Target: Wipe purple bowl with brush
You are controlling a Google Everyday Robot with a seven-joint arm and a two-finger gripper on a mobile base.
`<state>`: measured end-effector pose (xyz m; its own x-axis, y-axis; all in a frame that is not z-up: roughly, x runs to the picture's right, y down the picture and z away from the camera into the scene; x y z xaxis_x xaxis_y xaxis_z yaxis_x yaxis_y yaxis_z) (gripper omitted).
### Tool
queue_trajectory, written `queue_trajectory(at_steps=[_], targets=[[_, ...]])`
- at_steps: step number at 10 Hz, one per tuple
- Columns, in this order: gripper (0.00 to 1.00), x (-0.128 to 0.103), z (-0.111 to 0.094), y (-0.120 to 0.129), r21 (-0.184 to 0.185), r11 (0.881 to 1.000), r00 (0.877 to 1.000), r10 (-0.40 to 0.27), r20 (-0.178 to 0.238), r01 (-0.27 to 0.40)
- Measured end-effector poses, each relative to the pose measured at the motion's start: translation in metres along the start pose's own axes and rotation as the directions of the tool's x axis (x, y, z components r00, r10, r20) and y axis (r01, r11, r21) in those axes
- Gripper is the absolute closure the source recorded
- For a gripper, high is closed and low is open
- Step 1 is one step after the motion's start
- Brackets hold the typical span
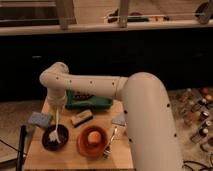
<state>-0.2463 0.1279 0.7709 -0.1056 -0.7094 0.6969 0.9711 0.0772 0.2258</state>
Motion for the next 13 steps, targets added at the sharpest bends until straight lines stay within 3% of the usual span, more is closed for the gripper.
queue_trajectory(at_steps=[3, 7, 10, 13], targets=[[1.00, -0.007, -0.002, 0.030, -0.010, 0.999, 0.999, 0.050, 0.012, -0.050], [1.00, 0.017, -0.017, 0.032, -0.006, 0.998, 0.998, 0.056, -0.042, -0.057], [1.00, 0.037, -0.020, 0.013, -0.005, 1.000, 0.998, 0.014, -0.057, -0.015], [1.00, 0.039, -0.005, -0.024, 0.020, 0.998, 0.998, -0.061, -0.022, 0.062]])
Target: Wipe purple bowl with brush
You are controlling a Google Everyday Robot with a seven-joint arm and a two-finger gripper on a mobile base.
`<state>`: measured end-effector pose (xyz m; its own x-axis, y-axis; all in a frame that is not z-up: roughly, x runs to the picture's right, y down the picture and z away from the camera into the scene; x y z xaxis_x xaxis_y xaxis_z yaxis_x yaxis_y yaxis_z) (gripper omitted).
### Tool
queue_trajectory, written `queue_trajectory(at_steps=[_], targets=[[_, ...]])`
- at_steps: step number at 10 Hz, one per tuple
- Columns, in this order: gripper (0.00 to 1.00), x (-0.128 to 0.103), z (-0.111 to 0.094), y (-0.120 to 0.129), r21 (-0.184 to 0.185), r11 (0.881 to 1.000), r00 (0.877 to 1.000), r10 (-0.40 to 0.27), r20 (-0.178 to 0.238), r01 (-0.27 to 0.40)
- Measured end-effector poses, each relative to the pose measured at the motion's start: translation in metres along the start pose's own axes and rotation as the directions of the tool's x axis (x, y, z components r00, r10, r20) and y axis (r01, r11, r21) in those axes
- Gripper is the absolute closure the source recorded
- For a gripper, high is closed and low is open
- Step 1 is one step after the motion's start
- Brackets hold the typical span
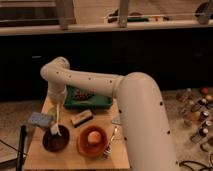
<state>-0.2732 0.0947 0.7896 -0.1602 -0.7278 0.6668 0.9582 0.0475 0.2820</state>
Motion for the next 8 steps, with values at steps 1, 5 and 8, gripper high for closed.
queue_trajectory(at_steps=[1, 5, 8], targets=[[1.00, -0.002, 0.002, -0.004, 0.008, 1.000, 1.000, -0.012, 0.009, 0.012], [1.00, -0.037, 0.005, -0.003, 0.040, 0.999, 0.999, -0.012, 0.031, 0.010], [1.00, -0.053, 0.007, 0.017, 0.041, 0.999, 0.998, 0.033, 0.045, -0.035]])
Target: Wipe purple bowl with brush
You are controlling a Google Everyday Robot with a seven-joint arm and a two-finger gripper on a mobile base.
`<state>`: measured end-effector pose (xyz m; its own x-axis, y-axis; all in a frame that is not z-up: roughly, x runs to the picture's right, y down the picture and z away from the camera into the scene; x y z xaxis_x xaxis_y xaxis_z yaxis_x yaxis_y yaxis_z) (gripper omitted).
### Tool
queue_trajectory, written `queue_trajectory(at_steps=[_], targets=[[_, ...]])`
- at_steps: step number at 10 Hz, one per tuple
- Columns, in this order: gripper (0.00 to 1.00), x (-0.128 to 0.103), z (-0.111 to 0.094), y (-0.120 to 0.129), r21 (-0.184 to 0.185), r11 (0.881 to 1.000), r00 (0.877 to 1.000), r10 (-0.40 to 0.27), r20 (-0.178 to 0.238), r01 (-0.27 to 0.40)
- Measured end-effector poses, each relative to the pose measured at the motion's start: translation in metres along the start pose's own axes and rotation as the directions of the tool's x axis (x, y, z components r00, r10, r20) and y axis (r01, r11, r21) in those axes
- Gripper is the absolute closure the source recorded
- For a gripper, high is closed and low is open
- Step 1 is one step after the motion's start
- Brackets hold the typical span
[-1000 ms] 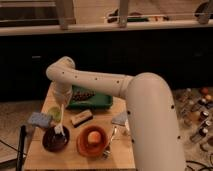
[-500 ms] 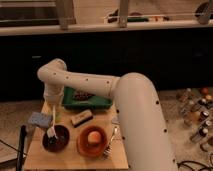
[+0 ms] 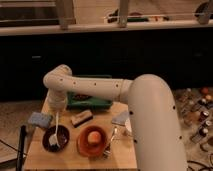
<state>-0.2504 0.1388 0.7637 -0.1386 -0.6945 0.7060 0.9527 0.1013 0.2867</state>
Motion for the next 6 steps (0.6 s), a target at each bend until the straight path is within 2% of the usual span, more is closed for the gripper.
queue_trajectory(at_steps=[3, 6], targets=[[1.00, 0.007, -0.009, 0.019, -0.032, 0.999, 0.999, 0.040, -0.028, -0.041], [1.00, 0.030, -0.020, 0.026, -0.072, 0.996, 0.997, 0.053, -0.057, -0.057]])
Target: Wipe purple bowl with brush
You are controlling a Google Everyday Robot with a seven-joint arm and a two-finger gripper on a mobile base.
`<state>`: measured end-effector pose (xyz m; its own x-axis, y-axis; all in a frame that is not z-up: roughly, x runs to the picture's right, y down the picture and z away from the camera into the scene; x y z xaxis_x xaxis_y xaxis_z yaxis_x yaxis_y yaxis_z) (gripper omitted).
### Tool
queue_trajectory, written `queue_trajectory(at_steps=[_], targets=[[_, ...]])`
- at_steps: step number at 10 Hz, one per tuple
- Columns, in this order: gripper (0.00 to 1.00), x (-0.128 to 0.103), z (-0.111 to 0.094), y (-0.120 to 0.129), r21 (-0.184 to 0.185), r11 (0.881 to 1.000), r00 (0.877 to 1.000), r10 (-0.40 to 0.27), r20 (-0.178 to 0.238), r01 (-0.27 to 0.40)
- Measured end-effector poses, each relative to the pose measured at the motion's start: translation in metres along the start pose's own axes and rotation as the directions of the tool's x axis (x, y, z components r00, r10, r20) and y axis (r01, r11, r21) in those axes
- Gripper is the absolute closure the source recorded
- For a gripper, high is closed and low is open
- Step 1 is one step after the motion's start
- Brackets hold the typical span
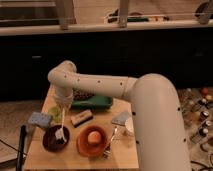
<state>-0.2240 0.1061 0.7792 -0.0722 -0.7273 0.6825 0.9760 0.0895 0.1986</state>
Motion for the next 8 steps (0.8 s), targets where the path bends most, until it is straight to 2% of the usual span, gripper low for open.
queue_trajectory(at_steps=[2, 3, 6, 8], targets=[[1.00, 0.012, -0.004, -0.011, -0.003, 1.000, 1.000, -0.026, -0.010, 0.026], [1.00, 0.016, -0.003, -0.024, 0.007, 0.999, 0.999, -0.053, -0.008, 0.053], [1.00, 0.008, 0.006, -0.039, 0.043, 0.994, 0.995, -0.101, 0.027, 0.099], [1.00, -0.001, 0.011, -0.040, 0.060, 0.993, 0.993, -0.107, 0.044, 0.104]])
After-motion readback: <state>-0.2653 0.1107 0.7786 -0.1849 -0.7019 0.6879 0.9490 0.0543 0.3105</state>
